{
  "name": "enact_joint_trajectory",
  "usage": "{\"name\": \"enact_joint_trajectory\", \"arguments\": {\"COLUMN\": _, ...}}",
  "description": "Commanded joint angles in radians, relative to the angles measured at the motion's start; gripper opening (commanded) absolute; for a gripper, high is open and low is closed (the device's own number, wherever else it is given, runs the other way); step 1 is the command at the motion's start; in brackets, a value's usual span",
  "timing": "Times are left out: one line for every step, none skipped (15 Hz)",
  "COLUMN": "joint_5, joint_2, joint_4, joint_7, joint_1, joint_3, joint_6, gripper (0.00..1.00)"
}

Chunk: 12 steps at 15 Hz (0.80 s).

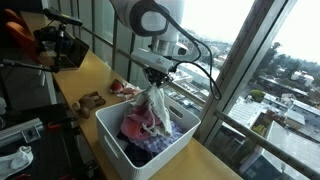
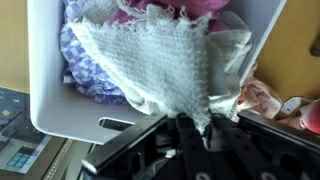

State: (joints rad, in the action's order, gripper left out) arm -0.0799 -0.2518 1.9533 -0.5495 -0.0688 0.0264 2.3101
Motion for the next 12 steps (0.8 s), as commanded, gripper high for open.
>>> {"name": "enact_joint_trajectory", "arguments": {"joint_5": -0.013, "joint_2": -0.050, "joint_4": 0.046, "joint_7": 0.001, "joint_1": -0.015, "joint_3": -0.029, "joint_6": 0.091, "gripper": 0.03}}
{"name": "enact_joint_trajectory", "arguments": {"joint_5": -0.012, "joint_2": -0.076, "joint_4": 0.058, "joint_7": 0.005, "joint_1": -0.018, "joint_3": -0.032, "joint_6": 0.114, "gripper": 0.03}}
{"name": "enact_joint_trajectory", "arguments": {"joint_5": -0.007, "joint_2": -0.100, "joint_4": 0.068, "joint_7": 0.011, "joint_1": -0.021, "joint_3": -0.033, "joint_6": 0.135, "gripper": 0.03}}
{"name": "enact_joint_trajectory", "arguments": {"joint_5": -0.005, "joint_2": -0.125, "joint_4": 0.074, "joint_7": 0.015, "joint_1": -0.025, "joint_3": -0.035, "joint_6": 0.152, "gripper": 0.03}}
{"name": "enact_joint_trajectory", "arguments": {"joint_5": -0.002, "joint_2": -0.148, "joint_4": 0.082, "joint_7": 0.016, "joint_1": -0.031, "joint_3": -0.036, "joint_6": 0.169, "gripper": 0.03}}
{"name": "enact_joint_trajectory", "arguments": {"joint_5": 0.000, "joint_2": -0.170, "joint_4": 0.085, "joint_7": 0.019, "joint_1": -0.037, "joint_3": -0.037, "joint_6": 0.181, "gripper": 0.03}}
{"name": "enact_joint_trajectory", "arguments": {"joint_5": 0.002, "joint_2": -0.192, "joint_4": 0.085, "joint_7": 0.020, "joint_1": -0.044, "joint_3": -0.039, "joint_6": 0.191, "gripper": 0.03}}
{"name": "enact_joint_trajectory", "arguments": {"joint_5": 0.003, "joint_2": -0.213, "joint_4": 0.083, "joint_7": 0.021, "joint_1": -0.051, "joint_3": -0.042, "joint_6": 0.197, "gripper": 0.03}}
{"name": "enact_joint_trajectory", "arguments": {"joint_5": 0.005, "joint_2": -0.230, "joint_4": 0.079, "joint_7": 0.023, "joint_1": -0.056, "joint_3": -0.044, "joint_6": 0.198, "gripper": 0.03}}
{"name": "enact_joint_trajectory", "arguments": {"joint_5": 0.008, "joint_2": -0.245, "joint_4": 0.077, "joint_7": 0.024, "joint_1": -0.061, "joint_3": -0.047, "joint_6": 0.201, "gripper": 0.03}}
{"name": "enact_joint_trajectory", "arguments": {"joint_5": 0.011, "joint_2": -0.257, "joint_4": 0.074, "joint_7": 0.025, "joint_1": -0.065, "joint_3": -0.050, "joint_6": 0.202, "gripper": 0.03}}
{"name": "enact_joint_trajectory", "arguments": {"joint_5": 0.013, "joint_2": -0.264, "joint_4": 0.071, "joint_7": 0.025, "joint_1": -0.068, "joint_3": -0.054, "joint_6": 0.196, "gripper": 0.03}}
